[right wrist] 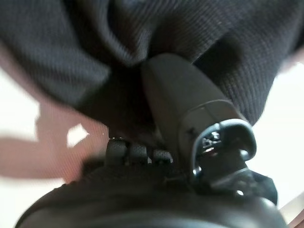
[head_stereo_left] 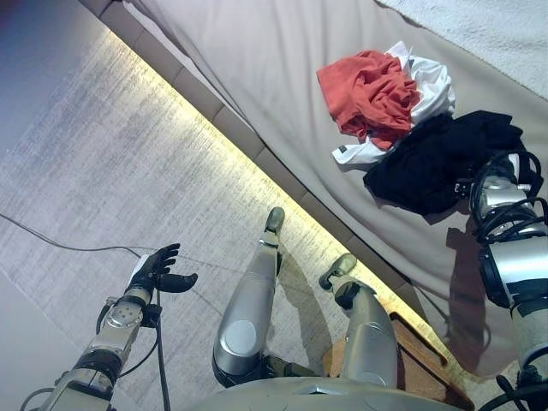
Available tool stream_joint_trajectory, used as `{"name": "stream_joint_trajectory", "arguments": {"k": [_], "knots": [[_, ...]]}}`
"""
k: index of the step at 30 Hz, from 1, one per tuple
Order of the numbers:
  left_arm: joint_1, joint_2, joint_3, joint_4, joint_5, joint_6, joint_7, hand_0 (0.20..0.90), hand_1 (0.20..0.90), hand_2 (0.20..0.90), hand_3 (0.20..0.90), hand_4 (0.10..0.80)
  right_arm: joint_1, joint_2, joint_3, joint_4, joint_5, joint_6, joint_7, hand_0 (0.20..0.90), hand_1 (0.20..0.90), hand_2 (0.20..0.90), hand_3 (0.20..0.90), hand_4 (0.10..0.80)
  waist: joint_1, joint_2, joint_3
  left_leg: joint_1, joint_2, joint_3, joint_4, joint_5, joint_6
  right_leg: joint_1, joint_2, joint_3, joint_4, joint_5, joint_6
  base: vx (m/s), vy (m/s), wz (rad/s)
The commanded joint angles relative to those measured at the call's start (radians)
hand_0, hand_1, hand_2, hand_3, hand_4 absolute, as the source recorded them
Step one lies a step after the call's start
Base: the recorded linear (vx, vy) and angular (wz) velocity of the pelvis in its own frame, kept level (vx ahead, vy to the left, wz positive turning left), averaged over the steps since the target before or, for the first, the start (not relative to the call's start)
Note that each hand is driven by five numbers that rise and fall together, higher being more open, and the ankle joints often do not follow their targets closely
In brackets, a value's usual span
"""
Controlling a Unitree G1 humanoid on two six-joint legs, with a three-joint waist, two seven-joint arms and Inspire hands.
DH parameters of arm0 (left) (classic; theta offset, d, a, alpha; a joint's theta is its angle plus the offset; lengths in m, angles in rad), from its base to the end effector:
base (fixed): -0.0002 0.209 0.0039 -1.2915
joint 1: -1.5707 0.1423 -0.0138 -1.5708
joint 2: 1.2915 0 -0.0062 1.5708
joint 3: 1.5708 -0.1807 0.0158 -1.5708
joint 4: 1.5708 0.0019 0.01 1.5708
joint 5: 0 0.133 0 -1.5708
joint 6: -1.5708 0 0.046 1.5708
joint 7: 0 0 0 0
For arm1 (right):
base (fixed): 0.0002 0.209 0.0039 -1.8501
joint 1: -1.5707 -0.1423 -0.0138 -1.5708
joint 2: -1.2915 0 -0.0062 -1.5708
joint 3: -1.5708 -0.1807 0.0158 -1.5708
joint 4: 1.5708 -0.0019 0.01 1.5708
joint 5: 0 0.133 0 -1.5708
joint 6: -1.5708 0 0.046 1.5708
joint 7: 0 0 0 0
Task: Pick up the clothes from the bed and place them into the basket
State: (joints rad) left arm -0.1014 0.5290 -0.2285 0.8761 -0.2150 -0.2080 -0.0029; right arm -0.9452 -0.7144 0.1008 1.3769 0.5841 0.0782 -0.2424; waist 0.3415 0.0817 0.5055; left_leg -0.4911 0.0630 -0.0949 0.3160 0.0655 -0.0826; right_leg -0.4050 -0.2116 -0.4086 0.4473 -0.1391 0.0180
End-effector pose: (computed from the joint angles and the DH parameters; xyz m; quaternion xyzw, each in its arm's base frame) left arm 0.1631 0.2804 -0.0353 0.1956 0.2886 0.0322 0.9367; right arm 0.2999 -0.3304 0.1292 0.0049 0.1640 -0.3662 0.9160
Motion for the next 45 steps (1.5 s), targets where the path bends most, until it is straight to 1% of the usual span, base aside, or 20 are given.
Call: {"name": "stream_joint_trajectory", "arguments": {"k": [1, 2, 3, 4, 5, 10, 13, 19, 23, 26, 29, 31, 33, 34, 35, 36, 38, 40, 42, 45], "knots": [[0.108, 0.007, -0.021, 0.035, 0.007, -0.080, 0.029, 0.900, 0.900, 0.900, 0.900, 0.800, 0.069, -0.028, -0.085, -0.090, 0.299, -0.246, 0.084, 0.300, 0.300, 0.300, 0.200, 0.100, -0.013, 0.015, -0.113, -0.026, 0.017, 0.038, -0.037, -0.009, -0.001, 0.059, 0.048, 0.003, -0.068, 0.039, 0.021, 0.035, 0.034, -0.15], [0.113, 0.000, -0.026, 0.041, 0.008, -0.087, 0.036, 0.900, 0.900, 0.900, 0.900, 0.800, 0.075, -0.022, -0.115, -0.103, 0.365, -0.276, 0.108, 0.300, 0.300, 0.300, 0.200, 0.100, -0.014, 0.013, -0.118, -0.010, 0.021, 0.040, -0.047, -0.009, -0.005, 0.076, 0.053, 0.006, -0.080, 0.038, 0.021, 0.032, 0.040, -0.17], [0.123, -0.014, -0.023, 0.060, 0.013, -0.104, 0.043, 0.900, 0.900, 0.900, 0.900, 0.800, 0.086, -0.002, -0.157, -0.138, 0.481, -0.310, 0.178, 0.300, 0.300, 0.300, 0.200, 0.100, -0.020, 0.009, -0.128, 0.012, 0.027, 0.045, -0.064, -0.008, -0.011, 0.100, 0.058, 0.009, -0.097, 0.036, 0.021, -0.055, 0.083, -0.11], [0.134, -0.026, -0.022, 0.085, 0.023, -0.127, 0.045, 0.900, 0.900, 0.900, 0.900, 0.800, 0.107, 0.019, -0.185, -0.169, 0.560, -0.339, 0.253, 0.300, 0.300, 0.300, 0.200, 0.100, -0.021, 0.007, -0.137, 0.030, 0.032, 0.057, -0.088, 0.021, -0.010, 0.120, 0.064, -0.003, -0.125, 0.059, 0.013, -0.045, 0.108, -0.10], [0.147, -0.045, -0.025, 0.115, 0.032, -0.156, 0.051, 0.900, 0.900, 0.900, 0.900, 0.800, 0.137, 0.051, -0.216, -0.215, 0.641, -0.372, 0.314, 0.300, 0.300, 0.300, 0.200, 0.100, -0.027, 0.000, -0.153, 0.065, 0.036, 0.065, -0.122, 0.027, -0.015, 0.152, 0.074, 0.003, -0.156, 0.061, 0.016, -0.028, 0.113, -0.13], [0.189, -0.132, -0.021, 0.197, 0.102, -0.243, 0.081, 0.900, 0.900, 0.900, 0.900, 0.800, 0.326, 0.202, -0.270, -0.485, 0.794, -0.469, 0.501, 0.300, 0.300, 0.300, 0.200, 0.100, -0.065, -0.030, -0.211, 0.195, 0.052, 0.101, -0.241, 0.045, -0.031, 0.284, 0.104, 0.020, -0.279, 0.068, 0.032, 0.048, 0.066, -0.13], [0.217, -0.188, -0.013, 0.220, 0.140, -0.245, 0.113, 0.900, 0.900, 0.900, 0.900, 0.800, 0.477, 0.313, -0.272, -0.685, 0.830, -0.489, 0.590, 0.300, 0.300, 0.300, 0.200, 0.100, -0.106, -0.050, -0.268, 0.279, 0.057, 0.131, -0.320, 0.061, -0.037, 0.372, 0.116, 0.052, -0.365, 0.082, 0.044, 0.085, 0.089, -0.10], [0.257, -0.225, -0.001, 0.215, 0.170, -0.237, 0.133, 0.900, 0.900, 0.900, 0.900, 0.800, 0.636, 0.402, -0.280, -0.926, 0.897, -0.491, 0.678, 0.300, 0.300, 0.300, 0.200, 0.100, -0.151, -0.073, -0.350, 0.357, 0.056, 0.156, -0.375, 0.075, -0.036, 0.439, 0.124, 0.078, -0.453, 0.127, 0.057, 0.032, 0.043, -0.13], [0.271, -0.231, 0.000, 0.206, 0.162, -0.225, 0.126, 0.900, 0.900, 0.900, 0.900, 0.800, 0.699, 0.451, -0.279, -1.093, 0.967, -0.525, 0.714, 0.300, 0.300, 0.300, 0.200, 0.100, -0.190, -0.081, -0.386, 0.410, 0.049, 0.172, -0.385, 0.057, -0.032, 0.466, 0.126, 0.108, -0.507, 0.156, 0.064, -0.038, 0.061, -0.14], [0.261, -0.242, 0.002, 0.210, 0.174, -0.218, 0.116, 0.900, 0.900, 0.900, 0.900, 0.800, 0.734, 0.491, -0.270, -1.211, 0.951, -0.556, 0.700, 0.300, 0.300, 0.300, 0.200, 0.100, -0.219, -0.089, -0.405, 0.442, 0.042, 0.186, -0.380, 0.038, -0.026, 0.481, 0.126, 0.134, -0.518, 0.161, 0.063, -0.063, 0.075, -0.18], [0.244, -0.260, -0.007, 0.207, 0.199, -0.206, 0.099, 0.900, 0.900, 0.900, 0.900, 0.800, 0.780, 0.526, -0.258, -1.273, 0.972, -0.556, 0.671, 0.300, 0.300, 0.300, 0.200, 0.100, -0.242, -0.105, -0.411, 0.443, 0.028, 0.177, -0.293, -0.010, -0.025, 0.493, 0.106, 0.149, -0.517, 0.169, 0.061, -0.048, 0.109, -0.20], [0.242, -0.276, -0.029, 0.206, 0.206, -0.195, 0.111, 0.900, 0.900, 0.900, 0.900, 0.800, 0.786, 0.544, -0.214, -1.280, 0.966, -0.551, 0.649, 0.300, 0.300, 0.300, 0.200, 0.100, -0.230, -0.112, -0.409, 0.439, 0.007, 0.051, -0.213, -0.023, -0.022, 0.501, 0.100, 0.200, -0.521, 0.174, 0.060, -0.002, 0.169, -0.21], [0.240, -0.290, -0.049, 0.206, 0.164, -0.184, 0.140, 0.900, 0.900, 0.900, 0.900, 0.800, 0.791, 0.574, -0.145, -1.281, 0.970, -0.547, 0.646, 0.300, 0.300, 0.300, 0.200, 0.100, -0.214, -0.116, -0.416, 0.441, -0.037, -0.111, -0.175, -0.025, 0.006, 0.491, 0.097, 0.288, -0.521, 0.186, 0.066, -0.021, 0.175, -0.96], [0.239, -0.293, -0.051, 0.202, 0.160, -0.189, 0.139, 0.900, 0.900, 0.900, 0.900, 0.800, 0.796, 0.591, -0.121, -1.284, 0.973, -0.564, 0.640, 0.300, 0.300, 0.300, 0.200, 0.100, -0.209, -0.114, -0.417, 0.453, -0.050, -0.137, -0.178, -0.043, 0.018, 0.492, 0.095, 0.321, -0.520, 0.188, 0.072, -0.068, 0.154, -1.56], [0.232, -0.294, -0.053, 0.196, 0.165, -0.187, 0.134, 0.900, 0.900, 0.900, 0.900, 0.800, 0.798, 0.606, -0.106, -1.282, 0.966, -0.575, 0.640, 0.300, 0.300, 0.300, 0.200, 0.100, -0.210, -0.111, -0.418, 0.475, -0.059, -0.135, -0.203, -0.077, 0.030, 0.491, 0.089, 0.342, -0.521, 0.191, 0.081, -0.118, 0.178, -1.78], [0.220, -0.292, -0.056, 0.183, 0.184, -0.179, 0.122, 0.900, 0.900, 0.900, 0.900, 0.800, 0.807, 0.628, -0.092, -1.292, 0.944, -0.597, 0.637, 0.300, 0.300, 0.300, 0.200, 0.100, -0.222, -0.103, -0.421, 0.501, -0.057, -0.102, -0.240, -0.109, 0.039, 0.484, 0.074, 0.349, -0.518, 0.197, 0.098, -0.186, 0.211, -1.68], [0.199, -0.284, -0.073, 0.164, 0.213, -0.165, 0.104, 0.900, 0.900, 0.900, 0.900, 0.800, 0.824, 0.656, -0.083, -1.309, 0.901, -0.627, 0.606, 0.300, 0.300, 0.300, 0.200, 0.100, -0.249, -0.088, -0.424, 0.533, -0.044, -0.062, -0.300, -0.106, 0.045, 0.452, 0.044, 0.363, -0.502, 0.217, 0.131, -0.185, 0.253, -1.28], [0.169, -0.271, -0.092, 0.164, 0.211, -0.161, 0.096, 0.900, 0.900, 0.900, 0.900, 0.800, 0.844, 0.681, -0.090, -1.327, 0.860, -0.632, 0.583, 0.300, 0.300, 0.300, 0.200, 0.100, -0.281, -0.073, -0.415, 0.555, -0.054, -0.044, -0.333, -0.112, 0.061, 0.413, 0.012, 0.381, -0.477, 0.236, 0.164, -0.159, 0.268, -0.71], [0.129, -0.251, -0.109, 0.175, 0.175, -0.146, 0.097, 0.900, 0.900, 0.900, 0.900, 0.800, 0.868, 0.687, -0.105, -1.337, 0.840, -0.627, 0.564, 0.300, 0.300, 0.300, 0.200, 0.100, -0.314, -0.069, -0.402, 0.568, -0.075, -0.034, -0.362, -0.118, 0.075, 0.356, -0.046, 0.388, -0.467, 0.302, 0.187, -0.161, 0.250, -0.75], [0.109, -0.237, -0.102, 0.205, 0.174, -0.130, 0.087, 0.900, 0.900, 0.900, 0.900, 0.800, 0.883, 0.680, -0.144, -1.336, 0.811, -0.630, 0.492, 0.300, 0.300, 0.300, 0.200, 0.100, -0.338, -0.066, -0.397, 0.593, -0.104, -0.014, -0.401, -0.131, 0.086, 0.312, -0.071, 0.348, -0.455, 0.352, 0.193, -0.119, 0.210, -0.67]]}}
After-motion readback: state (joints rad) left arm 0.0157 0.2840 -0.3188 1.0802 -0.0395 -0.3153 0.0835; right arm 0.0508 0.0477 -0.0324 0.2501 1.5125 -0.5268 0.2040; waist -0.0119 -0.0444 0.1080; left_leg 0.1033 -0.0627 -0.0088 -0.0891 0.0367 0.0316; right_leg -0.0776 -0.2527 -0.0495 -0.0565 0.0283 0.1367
